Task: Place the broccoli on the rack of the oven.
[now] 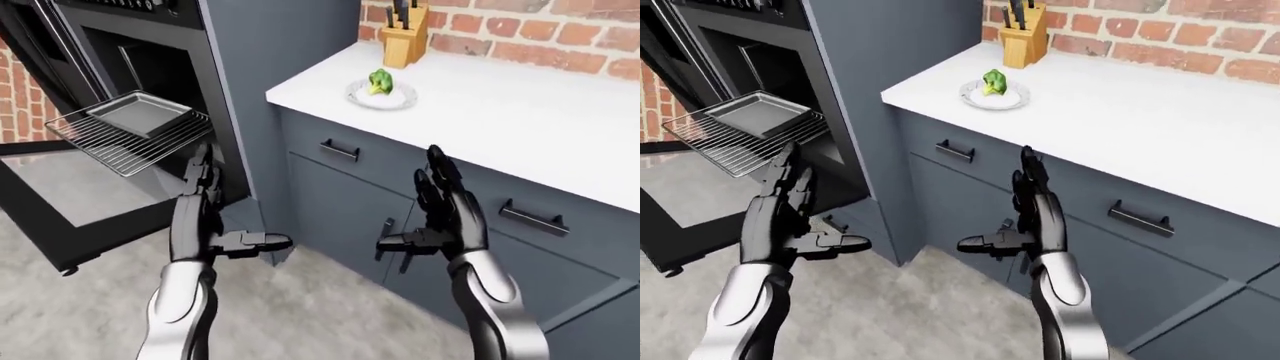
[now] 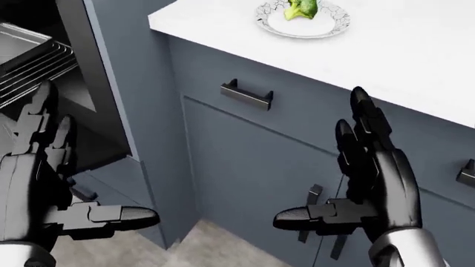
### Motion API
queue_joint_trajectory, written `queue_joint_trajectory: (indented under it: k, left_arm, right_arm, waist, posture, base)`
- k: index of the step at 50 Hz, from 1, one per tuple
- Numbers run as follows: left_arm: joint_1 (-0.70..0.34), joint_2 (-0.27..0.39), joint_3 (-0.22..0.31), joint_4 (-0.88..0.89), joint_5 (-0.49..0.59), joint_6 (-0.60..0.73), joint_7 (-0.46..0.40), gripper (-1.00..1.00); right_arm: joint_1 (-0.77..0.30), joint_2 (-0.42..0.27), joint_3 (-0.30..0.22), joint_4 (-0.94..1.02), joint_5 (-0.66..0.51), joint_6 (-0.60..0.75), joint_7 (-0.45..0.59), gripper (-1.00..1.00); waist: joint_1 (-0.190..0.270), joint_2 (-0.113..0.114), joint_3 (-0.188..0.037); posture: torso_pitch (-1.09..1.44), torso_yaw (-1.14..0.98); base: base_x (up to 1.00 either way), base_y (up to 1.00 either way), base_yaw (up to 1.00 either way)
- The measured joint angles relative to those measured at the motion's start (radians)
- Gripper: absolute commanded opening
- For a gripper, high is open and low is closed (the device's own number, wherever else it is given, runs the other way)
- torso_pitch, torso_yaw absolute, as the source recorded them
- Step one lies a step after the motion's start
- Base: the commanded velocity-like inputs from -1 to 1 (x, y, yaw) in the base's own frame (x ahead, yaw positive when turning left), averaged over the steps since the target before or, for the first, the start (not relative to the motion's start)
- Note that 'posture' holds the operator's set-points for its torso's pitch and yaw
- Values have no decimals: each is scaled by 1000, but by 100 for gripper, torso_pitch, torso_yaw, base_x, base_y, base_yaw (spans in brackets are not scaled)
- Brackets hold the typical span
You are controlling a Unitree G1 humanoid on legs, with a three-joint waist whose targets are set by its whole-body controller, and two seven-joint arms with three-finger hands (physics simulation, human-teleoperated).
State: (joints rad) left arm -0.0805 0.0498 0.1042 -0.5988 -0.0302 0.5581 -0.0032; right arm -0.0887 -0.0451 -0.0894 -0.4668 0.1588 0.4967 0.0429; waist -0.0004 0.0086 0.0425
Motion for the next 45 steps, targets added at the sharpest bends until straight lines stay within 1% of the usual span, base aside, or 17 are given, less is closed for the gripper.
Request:
queue_joint_trajectory:
  k: [4, 7, 10, 12, 14, 16, 21, 22, 23, 26, 29, 31, 35, 39, 41, 43, 45]
  left_arm:
    - [-5, 8, 22, -19, -3, -3, 2, 100]
    - [-2, 7, 23, -12, -1, -5, 7, 100]
    - [-11, 8, 20, -18, -4, -5, 5, 100]
    - [-7, 0, 7, -12, -8, -8, 1, 100]
    - [-5, 0, -2, 3, -12, -4, -4, 100]
    - [-6, 2, 2, 6, -13, -2, -5, 100]
    - [-13, 4, 5, -9, -10, -8, -2, 100]
    - [-15, 8, 9, -12, -9, -9, -1, 100]
    - [-14, 10, 14, -8, -8, -8, 0, 100]
    - [-1, 8, 24, 1, -3, 11, 7, 100]
    - [-7, 9, 21, -21, -3, 9, 6, 100]
    - [-16, 9, 16, -32, -5, -7, 3, 100]
    - [-6, 6, 10, -5, -6, -14, -1, 100]
    - [-8, 5, 12, -5, -4, -8, 1, 100]
    - [-2, -5, -8, 16, -5, -18, -2, 100]
    - [-1, -5, -19, 19, -9, -18, -9, 100]
    - [-2, -3, -12, 12, -10, -21, -11, 100]
  right_arm:
    - [-2, 3, 6, -10, 4, -9, 0, 100]
    - [0, 4, 12, -9, 6, -9, 1, 100]
    - [-5, 2, 11, -20, 6, -4, -1, 100]
    - [-1, -3, -1, -16, 5, -7, -4, 100]
    - [10, -1, -11, -8, 2, -1, -10, 100]
    - [8, -2, -11, -11, 2, 3, -13, 100]
    - [-1, -4, -4, -35, 4, -4, -12, 100]
    - [-6, 0, 1, -35, 4, -4, -11, 100]
    - [-4, 5, 9, -28, 4, -3, -9, 100]
    - [2, 5, 22, -19, 11, 21, -2, 100]
    - [-5, 4, 7, -44, 17, 25, -6, 100]
    - [-11, 2, 2, -61, 19, 13, -9, 100]
    - [-4, 4, 12, -51, 23, 7, -6, 100]
    - [-5, 2, 11, -48, 24, 16, -5, 100]
    - [0, -3, -3, -37, 20, 16, -8, 100]
    - [6, -3, -11, -36, 16, 22, -14, 100]
    - [3, -3, -9, -47, 15, 21, -15, 100]
  waist:
    - [5, -21, 9]
    - [14, -22, 2]
    - [19, -57, -6]
    - [7, -40, 3]
    - [-2, -51, 4]
    - [-6, -37, 1]
    - [-19, 41, 6]
    - [-12, 49, 4]
    - [-1, 40, 10]
    - [17, 52, 10]
    - [16, 37, -12]
    - [13, 19, -12]
    - [1, 3, -13]
    - [-5, -55, -26]
    - [-16, -36, -15]
    - [-22, -50, -11]
    - [-16, -49, -22]
  posture:
    - [0, 0]
    - [0, 0]
    - [0, 0]
    - [0, 0]
    - [0, 0]
    - [0, 0]
    - [0, 0]
    - [0, 0]
    - [0, 0]
    - [0, 0]
    - [0, 0]
    - [0, 0]
    - [0, 0]
    - [0, 0]
    - [0, 0]
    - [0, 0]
    - [0, 0]
  base:
    - [39, -3, 0]
    - [46, -3, 0]
    - [46, -3, 0]
    - [46, -3, 0]
    - [46, -8, 0]
    - [42, -11, 0]
    - [41, -9, 0]
    - [41, -5, 0]
    - [42, -5, 0]
    - [42, -6, 0]
    - [10, -3, 0]
    - [0, -29, 0]
    - [0, -47, 0]
    - [0, -45, 0]
    - [0, -44, 0]
    - [0, -39, 0]
    - [0, -8, 0]
